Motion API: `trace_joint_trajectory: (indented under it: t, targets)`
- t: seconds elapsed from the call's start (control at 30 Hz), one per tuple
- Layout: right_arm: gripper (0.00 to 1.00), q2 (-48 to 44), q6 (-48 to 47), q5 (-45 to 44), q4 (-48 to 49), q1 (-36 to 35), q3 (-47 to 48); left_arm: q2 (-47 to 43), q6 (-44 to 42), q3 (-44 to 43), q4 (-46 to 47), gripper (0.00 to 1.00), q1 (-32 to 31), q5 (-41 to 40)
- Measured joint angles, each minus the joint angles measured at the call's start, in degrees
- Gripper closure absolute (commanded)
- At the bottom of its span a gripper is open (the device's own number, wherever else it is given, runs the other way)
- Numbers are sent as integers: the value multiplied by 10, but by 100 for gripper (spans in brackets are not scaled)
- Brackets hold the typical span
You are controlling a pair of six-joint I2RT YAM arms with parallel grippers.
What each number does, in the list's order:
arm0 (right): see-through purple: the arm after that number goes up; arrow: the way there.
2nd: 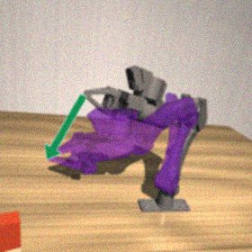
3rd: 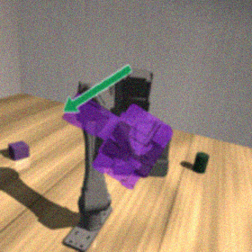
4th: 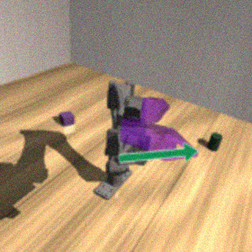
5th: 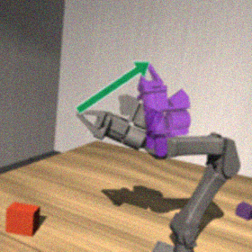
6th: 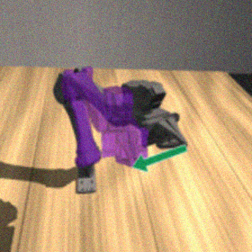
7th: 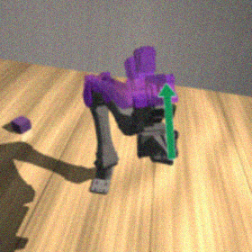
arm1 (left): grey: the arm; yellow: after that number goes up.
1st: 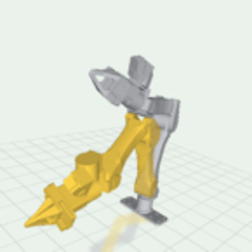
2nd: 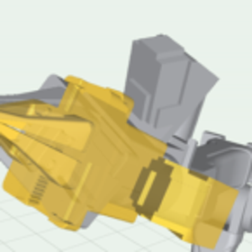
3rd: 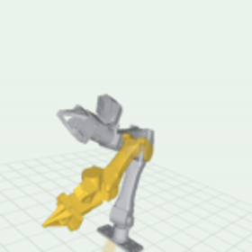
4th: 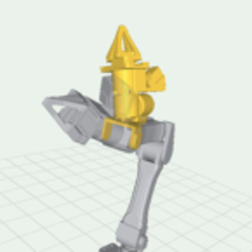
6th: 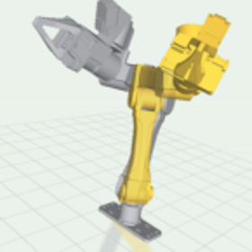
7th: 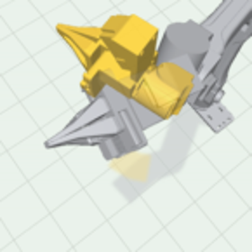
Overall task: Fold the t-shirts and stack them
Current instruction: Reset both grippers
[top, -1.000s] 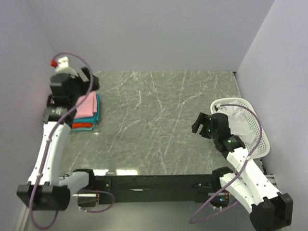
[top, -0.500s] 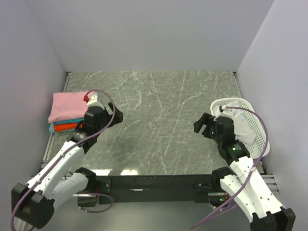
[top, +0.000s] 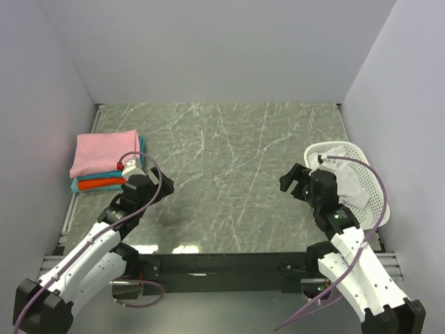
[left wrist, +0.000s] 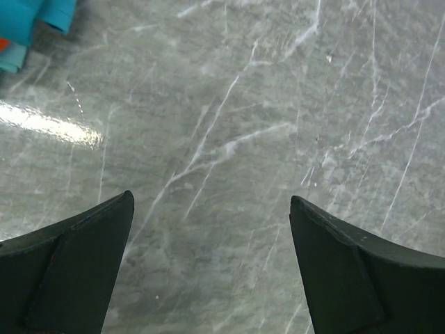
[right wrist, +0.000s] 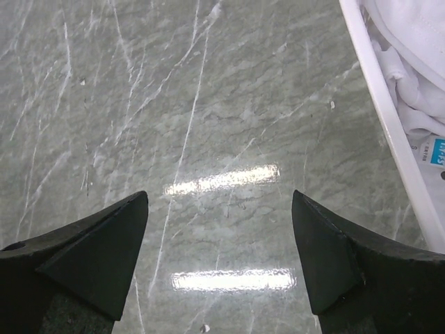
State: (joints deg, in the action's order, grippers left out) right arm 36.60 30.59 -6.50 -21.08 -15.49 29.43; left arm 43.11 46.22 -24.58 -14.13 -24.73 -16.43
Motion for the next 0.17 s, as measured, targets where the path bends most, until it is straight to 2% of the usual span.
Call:
trace_joint_trajectory:
  t: [0.17]
  targets:
    - [10, -1, 0, 6, 15, 0, -16, -23, 7, 0, -5, 1, 0, -22]
